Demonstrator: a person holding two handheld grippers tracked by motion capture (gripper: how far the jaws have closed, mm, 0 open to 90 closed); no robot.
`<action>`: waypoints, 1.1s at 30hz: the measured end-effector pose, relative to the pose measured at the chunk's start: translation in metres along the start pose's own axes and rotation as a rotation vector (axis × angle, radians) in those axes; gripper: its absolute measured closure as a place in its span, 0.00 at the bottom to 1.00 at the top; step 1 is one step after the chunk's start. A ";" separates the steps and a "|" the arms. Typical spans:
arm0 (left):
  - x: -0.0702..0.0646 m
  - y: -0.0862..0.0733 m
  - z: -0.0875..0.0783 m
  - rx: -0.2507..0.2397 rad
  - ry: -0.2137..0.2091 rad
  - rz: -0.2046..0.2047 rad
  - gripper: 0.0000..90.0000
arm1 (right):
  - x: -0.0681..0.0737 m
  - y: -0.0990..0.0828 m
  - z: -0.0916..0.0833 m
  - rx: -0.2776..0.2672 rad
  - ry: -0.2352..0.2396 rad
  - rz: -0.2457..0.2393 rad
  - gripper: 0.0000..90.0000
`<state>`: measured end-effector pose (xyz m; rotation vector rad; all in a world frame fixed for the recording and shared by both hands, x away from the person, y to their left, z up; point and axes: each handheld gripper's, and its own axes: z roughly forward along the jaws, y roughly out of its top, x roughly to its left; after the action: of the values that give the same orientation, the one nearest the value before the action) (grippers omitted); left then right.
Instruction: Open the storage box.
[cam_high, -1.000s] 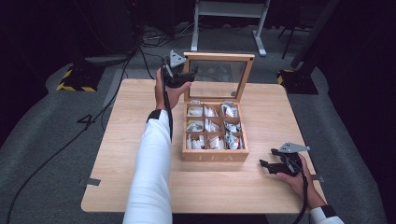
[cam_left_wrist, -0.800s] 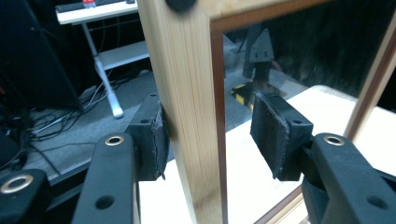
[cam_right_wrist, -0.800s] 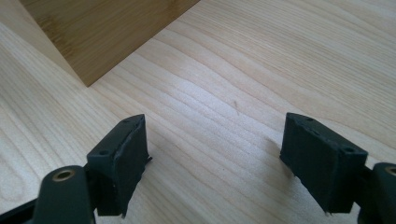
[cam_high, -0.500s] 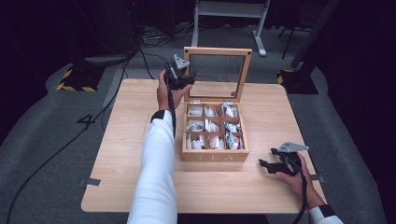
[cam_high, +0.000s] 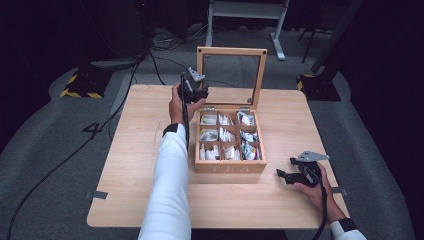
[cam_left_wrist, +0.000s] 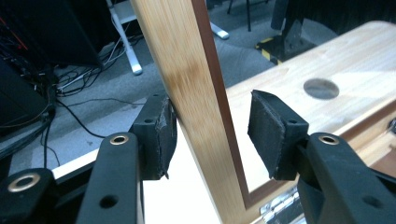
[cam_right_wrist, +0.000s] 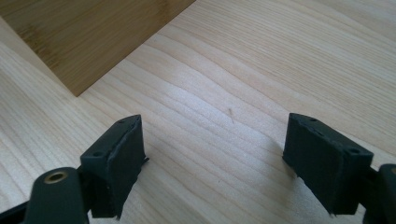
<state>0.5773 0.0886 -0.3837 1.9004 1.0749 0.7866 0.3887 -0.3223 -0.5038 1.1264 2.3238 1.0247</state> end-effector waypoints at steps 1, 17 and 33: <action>0.000 -0.002 0.001 0.007 -0.002 0.008 0.57 | 0.000 0.000 0.000 0.000 0.000 0.000 0.23; 0.005 -0.050 -0.001 0.069 -0.081 0.005 0.47 | 0.000 0.000 0.000 0.001 0.000 -0.002 0.23; -0.006 -0.054 -0.090 0.066 -0.087 0.178 0.28 | 0.000 -0.001 -0.001 -0.002 0.000 0.000 0.23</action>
<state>0.4812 0.1305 -0.3873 2.0883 0.8969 0.7670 0.3876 -0.3234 -0.5039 1.1254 2.3225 1.0271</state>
